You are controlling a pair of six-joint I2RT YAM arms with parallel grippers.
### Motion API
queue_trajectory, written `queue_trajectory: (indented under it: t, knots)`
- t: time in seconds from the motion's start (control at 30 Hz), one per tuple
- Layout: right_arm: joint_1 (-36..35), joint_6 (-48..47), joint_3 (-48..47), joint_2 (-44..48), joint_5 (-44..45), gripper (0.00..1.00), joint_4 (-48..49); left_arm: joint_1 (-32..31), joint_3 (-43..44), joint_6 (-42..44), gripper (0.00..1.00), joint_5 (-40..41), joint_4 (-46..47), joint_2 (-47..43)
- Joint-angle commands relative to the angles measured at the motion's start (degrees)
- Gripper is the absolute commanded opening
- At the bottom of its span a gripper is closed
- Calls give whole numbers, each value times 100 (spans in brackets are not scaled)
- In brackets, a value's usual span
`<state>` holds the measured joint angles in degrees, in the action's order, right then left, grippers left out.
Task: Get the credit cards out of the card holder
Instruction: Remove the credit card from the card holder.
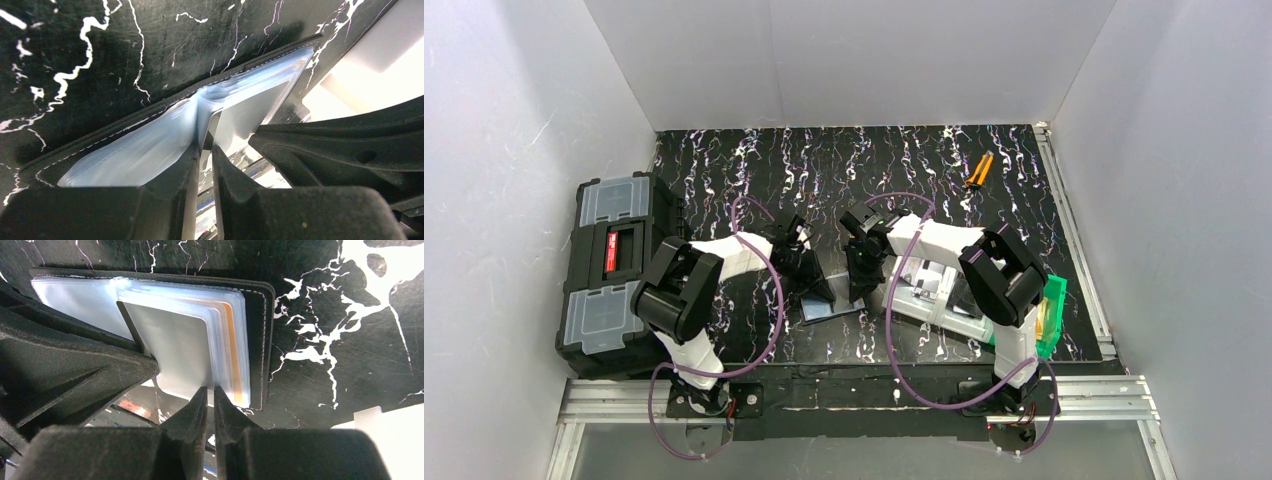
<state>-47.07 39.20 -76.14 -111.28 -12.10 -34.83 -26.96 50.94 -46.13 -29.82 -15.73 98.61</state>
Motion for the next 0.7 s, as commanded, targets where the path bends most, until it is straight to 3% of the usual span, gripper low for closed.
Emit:
queue_trajectory:
  t: [0.0, 0.23, 0.67]
  knots:
    - [-154, -83, -183, -302, 93, 16, -49, -29, -167, -55, 11, -161, 183, 41]
    - [-154, -17, -135, -416, 215, 14, -108, -26, -254, -50, 0, -164, 248, -113]
    - [74, 148, 227, -377, 208, 9, 13, 150, -300, 362, 0, 141, -234, -448]
